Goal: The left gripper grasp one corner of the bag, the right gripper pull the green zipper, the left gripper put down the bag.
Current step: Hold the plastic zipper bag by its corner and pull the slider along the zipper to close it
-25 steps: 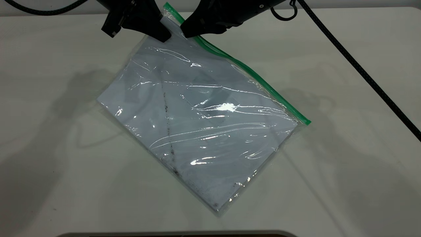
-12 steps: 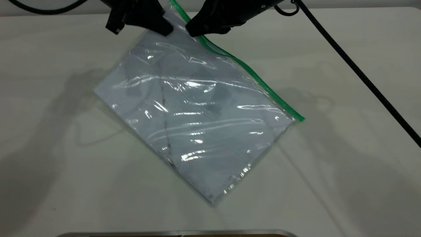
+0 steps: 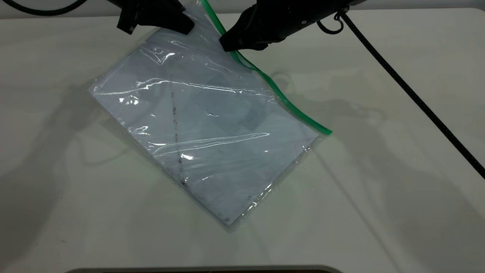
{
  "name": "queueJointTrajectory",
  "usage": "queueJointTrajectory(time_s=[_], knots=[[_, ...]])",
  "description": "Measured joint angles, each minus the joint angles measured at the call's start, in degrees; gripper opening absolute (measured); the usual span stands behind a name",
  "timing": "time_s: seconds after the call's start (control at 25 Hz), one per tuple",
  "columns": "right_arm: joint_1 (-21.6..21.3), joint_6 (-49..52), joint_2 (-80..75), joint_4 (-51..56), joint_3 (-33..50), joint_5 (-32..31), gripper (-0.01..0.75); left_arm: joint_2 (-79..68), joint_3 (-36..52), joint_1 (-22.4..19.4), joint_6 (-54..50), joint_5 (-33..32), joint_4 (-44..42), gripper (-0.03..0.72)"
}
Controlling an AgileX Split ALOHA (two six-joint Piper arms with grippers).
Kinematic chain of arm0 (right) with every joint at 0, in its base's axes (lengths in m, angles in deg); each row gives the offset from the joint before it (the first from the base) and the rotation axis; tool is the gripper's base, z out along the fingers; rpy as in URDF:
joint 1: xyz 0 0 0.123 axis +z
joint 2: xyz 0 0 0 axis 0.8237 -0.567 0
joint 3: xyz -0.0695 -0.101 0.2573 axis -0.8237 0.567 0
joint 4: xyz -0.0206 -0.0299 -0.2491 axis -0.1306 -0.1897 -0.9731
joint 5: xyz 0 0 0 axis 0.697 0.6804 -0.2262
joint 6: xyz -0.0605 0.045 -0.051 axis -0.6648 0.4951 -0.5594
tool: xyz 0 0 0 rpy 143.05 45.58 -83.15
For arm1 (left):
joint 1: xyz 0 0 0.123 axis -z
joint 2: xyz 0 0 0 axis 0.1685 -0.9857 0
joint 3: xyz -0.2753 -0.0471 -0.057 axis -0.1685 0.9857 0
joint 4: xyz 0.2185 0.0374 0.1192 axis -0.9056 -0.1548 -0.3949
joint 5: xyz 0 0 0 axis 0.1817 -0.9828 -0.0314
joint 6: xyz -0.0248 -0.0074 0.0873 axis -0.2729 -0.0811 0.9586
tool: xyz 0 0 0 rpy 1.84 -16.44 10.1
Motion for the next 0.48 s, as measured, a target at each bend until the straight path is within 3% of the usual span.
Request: queueJointTrajectory(time_s=[0.48], knots=[[-3.3,0.0,-3.3,-3.3,0.1,7.3,0.035,0.0,0.5,-3.8,0.1,-1.1,8.0,0.051]])
